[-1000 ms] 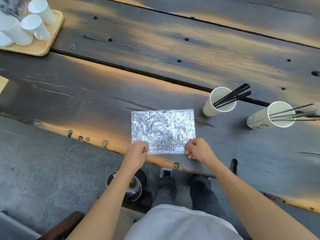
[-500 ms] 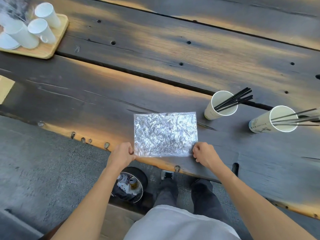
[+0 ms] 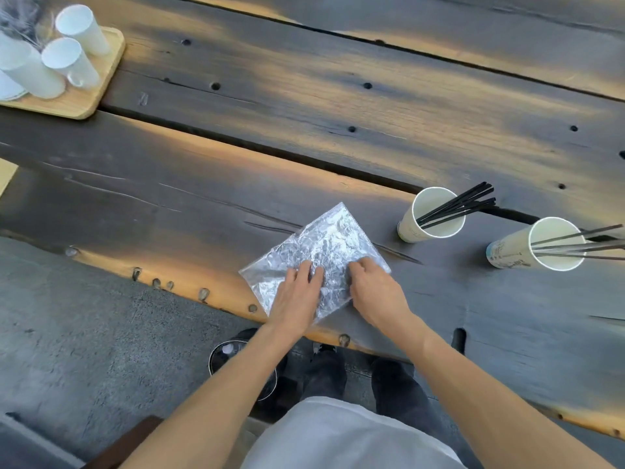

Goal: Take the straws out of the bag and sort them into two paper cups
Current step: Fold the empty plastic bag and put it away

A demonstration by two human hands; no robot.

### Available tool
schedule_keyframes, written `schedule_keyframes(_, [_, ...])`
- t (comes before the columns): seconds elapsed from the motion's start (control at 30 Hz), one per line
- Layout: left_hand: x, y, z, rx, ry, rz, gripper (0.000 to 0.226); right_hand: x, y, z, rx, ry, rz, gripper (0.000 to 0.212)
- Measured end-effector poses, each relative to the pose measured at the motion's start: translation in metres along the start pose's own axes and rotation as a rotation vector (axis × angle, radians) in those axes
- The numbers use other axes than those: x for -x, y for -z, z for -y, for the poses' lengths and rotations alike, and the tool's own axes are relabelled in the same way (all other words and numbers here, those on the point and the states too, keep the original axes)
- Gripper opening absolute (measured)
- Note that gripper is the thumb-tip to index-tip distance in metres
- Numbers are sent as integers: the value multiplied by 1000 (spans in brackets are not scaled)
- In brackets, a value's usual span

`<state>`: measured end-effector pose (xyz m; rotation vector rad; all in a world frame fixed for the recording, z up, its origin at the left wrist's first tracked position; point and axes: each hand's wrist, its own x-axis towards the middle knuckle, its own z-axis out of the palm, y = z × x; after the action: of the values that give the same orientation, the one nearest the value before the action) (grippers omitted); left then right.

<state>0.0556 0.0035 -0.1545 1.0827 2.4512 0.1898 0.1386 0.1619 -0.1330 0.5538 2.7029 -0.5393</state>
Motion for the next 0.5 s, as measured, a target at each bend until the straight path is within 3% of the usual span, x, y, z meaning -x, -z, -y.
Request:
schedule_keyframes(0.1, [0,-3,-21,192,182,17,55,0,-20,17,19,213,27,40])
schedule_keyframes(0.17, [-2,-3,-30,148,208,-9,54,-3,-27,17,13,259,55,51])
schedule_keyframes(0.33, [-10,-6,-8,-83,8,-82,55,-7,-21,-8,117,330,85,59])
schedule_keyframes(0.5, [-4,-1,11,-99,192,-49,68,-15,-11,-19,106,247,64,62])
